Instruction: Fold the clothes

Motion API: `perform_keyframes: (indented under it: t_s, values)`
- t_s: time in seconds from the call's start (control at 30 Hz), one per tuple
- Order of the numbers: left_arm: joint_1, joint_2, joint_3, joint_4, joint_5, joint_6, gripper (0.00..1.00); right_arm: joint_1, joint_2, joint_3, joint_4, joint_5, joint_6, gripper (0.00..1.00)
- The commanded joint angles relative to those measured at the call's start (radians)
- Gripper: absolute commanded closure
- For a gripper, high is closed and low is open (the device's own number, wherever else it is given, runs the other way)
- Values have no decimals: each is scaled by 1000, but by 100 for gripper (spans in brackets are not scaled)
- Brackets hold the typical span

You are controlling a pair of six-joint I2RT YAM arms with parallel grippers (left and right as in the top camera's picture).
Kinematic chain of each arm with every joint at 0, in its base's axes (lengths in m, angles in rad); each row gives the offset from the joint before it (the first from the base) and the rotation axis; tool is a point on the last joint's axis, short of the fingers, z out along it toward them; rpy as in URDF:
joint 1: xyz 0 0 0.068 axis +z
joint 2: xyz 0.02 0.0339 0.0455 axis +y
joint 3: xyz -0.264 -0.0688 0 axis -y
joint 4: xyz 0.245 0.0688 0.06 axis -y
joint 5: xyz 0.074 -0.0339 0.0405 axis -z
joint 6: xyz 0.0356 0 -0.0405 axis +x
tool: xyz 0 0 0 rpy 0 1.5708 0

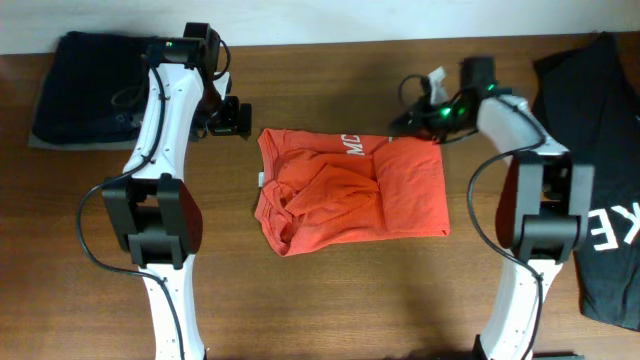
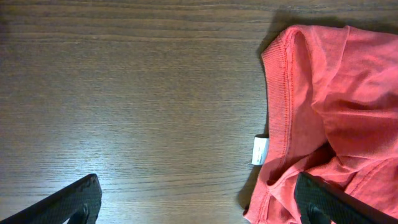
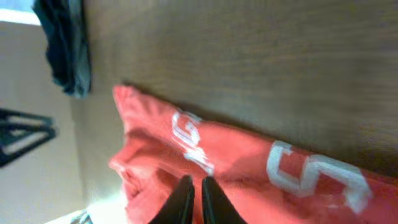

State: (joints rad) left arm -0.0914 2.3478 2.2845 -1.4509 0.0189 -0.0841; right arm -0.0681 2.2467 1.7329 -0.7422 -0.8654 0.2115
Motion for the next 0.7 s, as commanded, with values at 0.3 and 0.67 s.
perform_keyframes:
  t_s: [0.3, 0.67]
  values:
    - [0, 3, 9, 7, 11, -6, 1, -22, -96, 95, -611, -13, -489, 94]
    - [0, 3, 9, -8, 11, -6, 1, -26, -96, -281, -424, -13, -546, 96]
